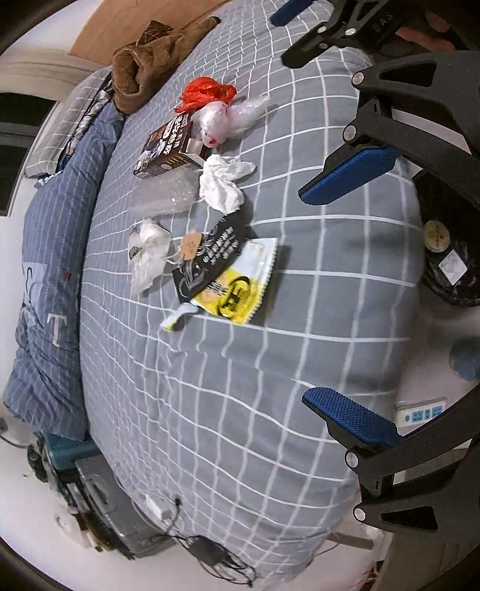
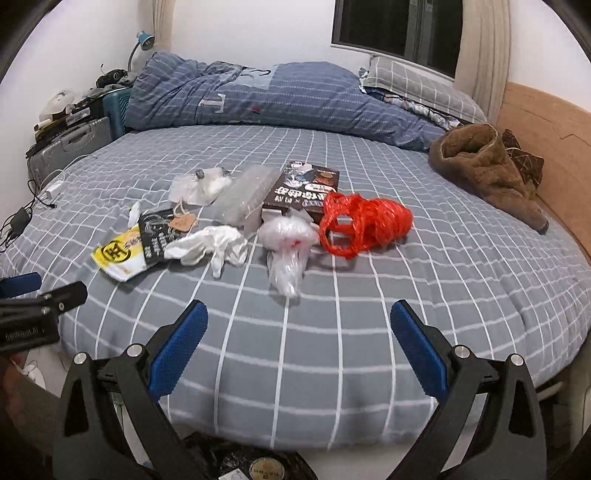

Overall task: Collect trash
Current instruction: 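Move the left tool back over the bed toward the snack wrapper, then grasp the yellow-and-black snack wrapper with the left tool and lift it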

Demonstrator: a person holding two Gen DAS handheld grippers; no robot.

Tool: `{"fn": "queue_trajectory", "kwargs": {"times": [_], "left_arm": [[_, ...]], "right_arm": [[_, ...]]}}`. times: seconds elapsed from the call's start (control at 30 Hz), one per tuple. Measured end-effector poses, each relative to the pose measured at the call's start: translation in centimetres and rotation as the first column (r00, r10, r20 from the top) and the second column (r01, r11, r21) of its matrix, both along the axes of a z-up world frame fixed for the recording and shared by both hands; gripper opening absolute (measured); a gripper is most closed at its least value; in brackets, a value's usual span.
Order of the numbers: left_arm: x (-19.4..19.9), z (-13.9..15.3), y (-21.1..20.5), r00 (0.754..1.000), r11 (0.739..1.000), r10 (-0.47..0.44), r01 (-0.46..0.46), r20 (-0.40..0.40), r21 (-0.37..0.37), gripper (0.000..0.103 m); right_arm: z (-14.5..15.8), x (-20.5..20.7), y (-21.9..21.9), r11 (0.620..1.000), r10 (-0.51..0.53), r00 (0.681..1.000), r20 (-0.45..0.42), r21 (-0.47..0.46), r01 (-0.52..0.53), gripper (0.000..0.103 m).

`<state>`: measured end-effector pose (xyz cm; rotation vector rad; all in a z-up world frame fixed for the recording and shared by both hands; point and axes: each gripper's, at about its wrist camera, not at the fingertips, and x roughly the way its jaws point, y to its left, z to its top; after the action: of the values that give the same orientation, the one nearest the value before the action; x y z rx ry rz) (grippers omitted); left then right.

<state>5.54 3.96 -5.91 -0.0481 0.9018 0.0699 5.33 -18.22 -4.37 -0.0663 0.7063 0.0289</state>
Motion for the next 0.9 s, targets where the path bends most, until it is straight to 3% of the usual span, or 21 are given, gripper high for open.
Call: {"fn": "queue_trajectory", "kwargs": {"times": [0.2,0.67,0.83,0.9], "left_arm": [[3.4,-0.5,0.0,1.000,1.000,-0.004,0.004,-0.016,0.022,0.097],[9.3,-3.4,1.9,0.992,1.000,-0.008,0.006,-0.123,-0.012,0.096],[10.3,-4.5,1.9,0.986,0.999,-0.024,0.019,-0.163,-0.034,0.084],[10.4,-4.5,2.0,0.986,0.999,-0.021,0.013,-0.166,-0.045,0.079]], "right_arm": [[-0.1,3.2,0.1,1.000,0.009,1.000,0.007,-0.002,-0.009,0.092],[-2.3,10.1,-0.4,1.000,0.001,0.999,-0.045,0.023,0.000,0.088],[-3.2,11.6,0.1,0.999,0.007,0.998,-0.059,0.031,-0.005,0.087],[-3.4,12.1,0.4,0.999,0.015,0.998,-0.068,0.031,-0.013,0.082]]}}
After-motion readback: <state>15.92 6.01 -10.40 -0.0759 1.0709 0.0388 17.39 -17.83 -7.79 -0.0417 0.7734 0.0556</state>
